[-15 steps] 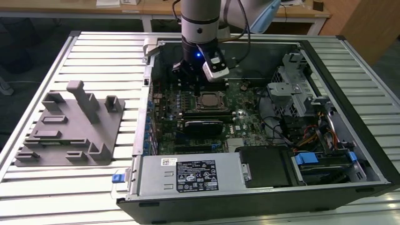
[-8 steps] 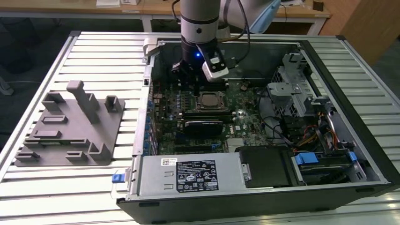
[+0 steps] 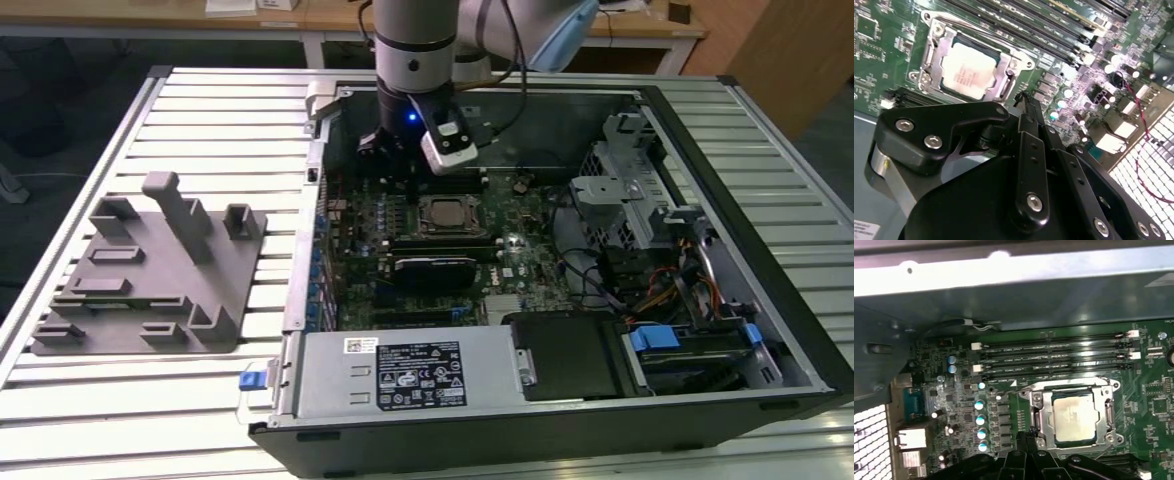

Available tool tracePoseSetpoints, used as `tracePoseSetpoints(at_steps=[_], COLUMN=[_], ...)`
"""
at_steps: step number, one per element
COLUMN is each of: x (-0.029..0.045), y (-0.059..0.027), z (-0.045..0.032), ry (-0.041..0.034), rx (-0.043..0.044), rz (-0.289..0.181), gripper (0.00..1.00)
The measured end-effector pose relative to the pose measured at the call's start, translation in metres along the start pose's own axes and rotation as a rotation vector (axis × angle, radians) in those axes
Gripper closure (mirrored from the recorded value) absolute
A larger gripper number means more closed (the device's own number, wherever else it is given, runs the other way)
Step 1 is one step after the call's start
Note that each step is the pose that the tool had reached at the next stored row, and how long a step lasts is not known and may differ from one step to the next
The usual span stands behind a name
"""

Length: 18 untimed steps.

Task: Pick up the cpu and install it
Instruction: 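Install the first cpu locking lever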

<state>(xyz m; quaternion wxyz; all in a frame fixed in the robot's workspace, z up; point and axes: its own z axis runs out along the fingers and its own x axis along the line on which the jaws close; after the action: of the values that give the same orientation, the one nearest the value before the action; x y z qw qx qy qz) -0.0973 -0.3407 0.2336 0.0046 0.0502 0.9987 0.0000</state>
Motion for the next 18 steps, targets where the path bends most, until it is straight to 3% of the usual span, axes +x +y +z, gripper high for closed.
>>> tracePoseSetpoints(at_steps=[11, 18], x=[0.0147, 0.0146], y=[-0.0015, -0.0015], z=[-0.0002, -0.0130], ry=[0.0003, -0.0003], rx=[-0.0029, -0.0083], rz=[0.000, 0.000], gripper=[0.89, 0.89])
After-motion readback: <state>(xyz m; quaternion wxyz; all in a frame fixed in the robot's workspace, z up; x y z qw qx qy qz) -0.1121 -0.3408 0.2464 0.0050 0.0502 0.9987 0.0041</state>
